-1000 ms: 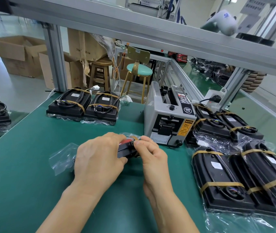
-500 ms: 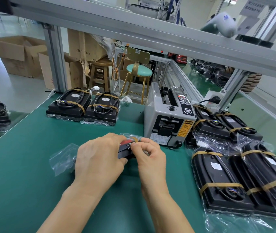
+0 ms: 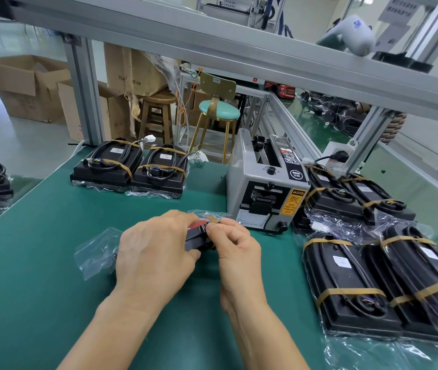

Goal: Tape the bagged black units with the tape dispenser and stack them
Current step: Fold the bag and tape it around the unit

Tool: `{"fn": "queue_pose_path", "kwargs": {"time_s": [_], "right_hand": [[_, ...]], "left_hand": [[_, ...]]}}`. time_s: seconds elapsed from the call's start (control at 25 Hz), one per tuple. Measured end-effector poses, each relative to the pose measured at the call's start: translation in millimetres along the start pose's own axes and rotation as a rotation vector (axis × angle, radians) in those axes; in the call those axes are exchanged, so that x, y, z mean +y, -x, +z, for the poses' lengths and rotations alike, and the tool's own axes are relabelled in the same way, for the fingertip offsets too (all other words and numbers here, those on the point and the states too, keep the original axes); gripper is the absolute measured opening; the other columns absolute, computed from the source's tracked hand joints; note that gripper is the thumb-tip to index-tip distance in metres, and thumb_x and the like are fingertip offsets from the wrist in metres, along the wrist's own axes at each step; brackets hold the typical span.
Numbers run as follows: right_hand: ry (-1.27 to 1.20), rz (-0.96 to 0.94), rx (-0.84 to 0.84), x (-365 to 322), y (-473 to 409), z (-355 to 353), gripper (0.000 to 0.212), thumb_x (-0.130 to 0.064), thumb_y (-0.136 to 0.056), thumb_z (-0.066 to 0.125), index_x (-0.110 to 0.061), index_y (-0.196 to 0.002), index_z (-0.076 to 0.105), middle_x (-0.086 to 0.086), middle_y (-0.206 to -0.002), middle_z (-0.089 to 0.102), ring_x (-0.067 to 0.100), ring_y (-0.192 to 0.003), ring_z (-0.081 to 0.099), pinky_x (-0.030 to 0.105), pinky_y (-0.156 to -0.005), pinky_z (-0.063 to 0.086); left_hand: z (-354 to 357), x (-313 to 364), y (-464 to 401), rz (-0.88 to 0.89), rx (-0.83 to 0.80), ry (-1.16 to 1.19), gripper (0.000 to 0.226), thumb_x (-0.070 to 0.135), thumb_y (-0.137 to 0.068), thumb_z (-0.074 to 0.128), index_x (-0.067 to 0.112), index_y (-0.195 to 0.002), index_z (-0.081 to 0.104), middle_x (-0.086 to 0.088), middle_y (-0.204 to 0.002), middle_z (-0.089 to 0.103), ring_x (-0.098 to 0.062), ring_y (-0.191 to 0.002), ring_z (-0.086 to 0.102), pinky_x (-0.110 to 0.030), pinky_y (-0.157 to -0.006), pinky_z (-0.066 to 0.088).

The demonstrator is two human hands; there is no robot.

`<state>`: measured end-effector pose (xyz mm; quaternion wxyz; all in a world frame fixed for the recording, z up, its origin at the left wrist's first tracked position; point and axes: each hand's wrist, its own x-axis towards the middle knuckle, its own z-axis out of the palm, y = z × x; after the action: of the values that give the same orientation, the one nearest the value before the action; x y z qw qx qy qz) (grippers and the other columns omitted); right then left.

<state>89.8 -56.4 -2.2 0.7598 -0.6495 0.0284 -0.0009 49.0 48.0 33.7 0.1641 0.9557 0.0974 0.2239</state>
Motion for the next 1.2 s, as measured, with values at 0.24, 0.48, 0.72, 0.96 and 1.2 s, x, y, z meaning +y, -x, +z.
{"fn": "queue_pose_path", "kwargs": {"time_s": [0.24, 0.48, 0.72, 0.96, 1.2], "right_hand": [[0.094, -0.068, 0.062, 0, 2, 5, 0.02, -0.007, -0.082, 0.069, -0.011, -0.062, 0.07, 0.007, -0.109, 0.063, -0.016, -0.084, 0.054, 0.004, -0.072, 0.04], [0.171, -0.133, 0.13, 1, 4, 8, 0.016, -0.005, -0.081, 0.068, -0.005, -0.066, 0.07, 0.002, -0.103, 0.062, -0.014, -0.085, 0.054, 0.003, -0.071, 0.038], [0.147, -0.123, 0.157, 4, 3, 11, 0.015, -0.003, -0.081, 0.067, -0.003, -0.066, 0.069, 0.001, -0.103, 0.062, -0.011, -0.085, 0.055, 0.005, -0.072, 0.039], [0.138, -0.101, 0.143, 3, 1, 10, 0.013, -0.001, -0.078, 0.068, -0.001, -0.065, 0.069, 0.001, -0.102, 0.063, -0.009, -0.081, 0.056, 0.006, -0.07, 0.04], [0.037, -0.022, 0.047, 1, -1, 4, 0.014, -0.004, -0.081, 0.067, 0.0, -0.069, 0.074, 0.01, -0.111, 0.064, -0.009, -0.091, 0.057, 0.015, -0.081, 0.044]], "left_hand": [[1, -1, 0, 0.01, 0.009, 0.002, 0.028, 0.036, -0.067, 0.076, 0.033, -0.093, 0.068, 0.01, -0.091, 0.07, -0.022, -0.081, 0.064, -0.026, -0.06, 0.037], [1, 1, 1, 0.015, -0.001, 0.021, 0.028, 0.029, -0.057, 0.084, 0.03, -0.081, 0.071, 0.006, -0.077, 0.07, -0.028, -0.067, 0.065, -0.026, -0.054, 0.041], [0, 1, 1, 0.021, 0.005, 0.014, 0.029, 0.027, -0.054, 0.086, 0.03, -0.079, 0.071, 0.006, -0.074, 0.07, -0.028, -0.063, 0.064, -0.025, -0.052, 0.04], [0, 2, 2, 0.042, 0.011, 0.005, 0.034, 0.025, -0.047, 0.089, 0.029, -0.076, 0.072, 0.006, -0.071, 0.07, -0.027, -0.058, 0.064, -0.025, -0.049, 0.042], [0, 1, 2, 0.057, 0.002, -0.009, 0.04, 0.024, -0.039, 0.091, 0.029, -0.074, 0.071, 0.008, -0.069, 0.069, -0.025, -0.055, 0.064, -0.023, -0.048, 0.039]]}}
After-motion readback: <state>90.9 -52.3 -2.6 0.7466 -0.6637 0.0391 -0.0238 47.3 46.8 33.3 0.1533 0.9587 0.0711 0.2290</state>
